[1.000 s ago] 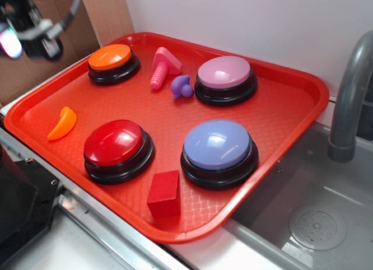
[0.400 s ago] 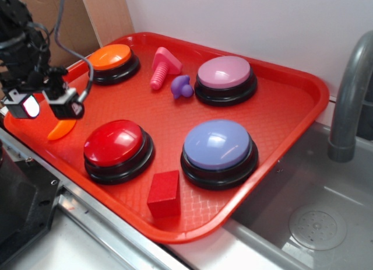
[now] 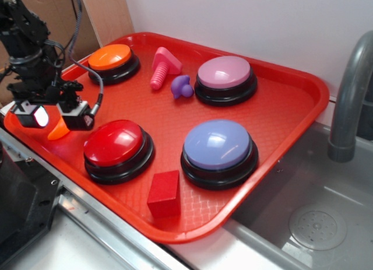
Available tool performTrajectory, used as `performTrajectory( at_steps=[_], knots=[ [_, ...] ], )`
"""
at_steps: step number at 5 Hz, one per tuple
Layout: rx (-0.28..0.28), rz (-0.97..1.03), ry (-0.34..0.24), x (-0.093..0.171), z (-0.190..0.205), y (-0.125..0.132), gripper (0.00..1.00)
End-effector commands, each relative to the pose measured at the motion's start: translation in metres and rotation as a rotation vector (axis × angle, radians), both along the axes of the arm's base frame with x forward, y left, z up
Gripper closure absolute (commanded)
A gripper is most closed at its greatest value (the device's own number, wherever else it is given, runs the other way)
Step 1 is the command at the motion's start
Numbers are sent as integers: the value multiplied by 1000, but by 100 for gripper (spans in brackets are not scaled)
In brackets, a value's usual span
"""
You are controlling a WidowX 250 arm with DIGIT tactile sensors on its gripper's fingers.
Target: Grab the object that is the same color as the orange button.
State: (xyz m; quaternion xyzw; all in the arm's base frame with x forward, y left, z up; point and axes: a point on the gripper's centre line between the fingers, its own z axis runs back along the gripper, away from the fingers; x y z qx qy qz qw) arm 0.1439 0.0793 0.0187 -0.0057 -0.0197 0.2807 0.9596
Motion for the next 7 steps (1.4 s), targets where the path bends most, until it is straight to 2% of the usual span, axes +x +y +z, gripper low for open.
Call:
performTrajectory(
  at_steps=[1, 4, 5, 6, 7],
  knots=[
    [48, 16, 15, -1, -8, 4, 100],
    [56, 23, 15, 1, -5, 1, 100],
    [66, 43, 17, 6, 4, 0, 100],
    [57, 65, -8, 13, 31, -3, 100],
    [-8, 62, -39, 22, 60, -5, 100]
  ],
)
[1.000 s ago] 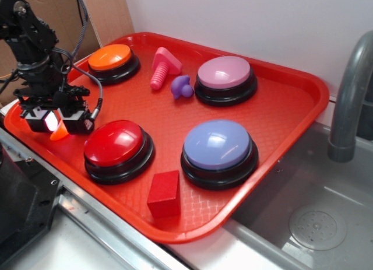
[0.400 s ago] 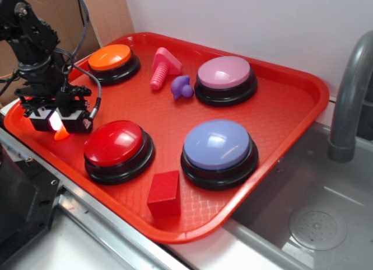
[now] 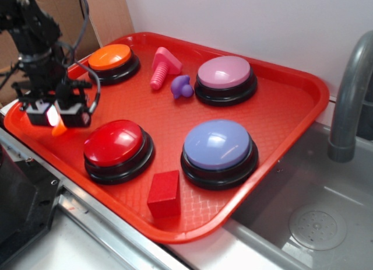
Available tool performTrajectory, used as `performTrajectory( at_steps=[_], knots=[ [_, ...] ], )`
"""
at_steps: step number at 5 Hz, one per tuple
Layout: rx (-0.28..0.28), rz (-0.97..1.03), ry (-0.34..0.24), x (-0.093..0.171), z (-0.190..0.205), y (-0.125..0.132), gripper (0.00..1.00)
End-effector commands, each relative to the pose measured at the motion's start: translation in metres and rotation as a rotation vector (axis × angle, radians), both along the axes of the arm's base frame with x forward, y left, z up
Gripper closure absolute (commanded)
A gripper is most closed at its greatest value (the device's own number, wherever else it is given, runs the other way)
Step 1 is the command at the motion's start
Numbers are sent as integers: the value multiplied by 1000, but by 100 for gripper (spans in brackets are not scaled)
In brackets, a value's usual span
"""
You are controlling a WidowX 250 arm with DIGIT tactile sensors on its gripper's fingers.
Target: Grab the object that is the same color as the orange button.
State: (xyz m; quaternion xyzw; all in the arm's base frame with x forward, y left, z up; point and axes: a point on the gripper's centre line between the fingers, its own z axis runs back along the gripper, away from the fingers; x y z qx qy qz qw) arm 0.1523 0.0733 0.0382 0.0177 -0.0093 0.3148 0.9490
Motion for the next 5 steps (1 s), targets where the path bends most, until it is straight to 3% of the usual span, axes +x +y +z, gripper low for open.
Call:
performTrajectory(
  at_steps=[1, 2, 3, 4, 5],
  knots=[
    [-148, -107, -121, 31, 77, -8, 100],
    [-218, -299, -141, 49, 110, -30, 100],
    [-171, -437, -179, 67, 143, -66, 100],
    [-103, -502, -178, 77, 151, -87, 100],
    [-70, -531, -125, 85, 142, -91, 100]
  ],
)
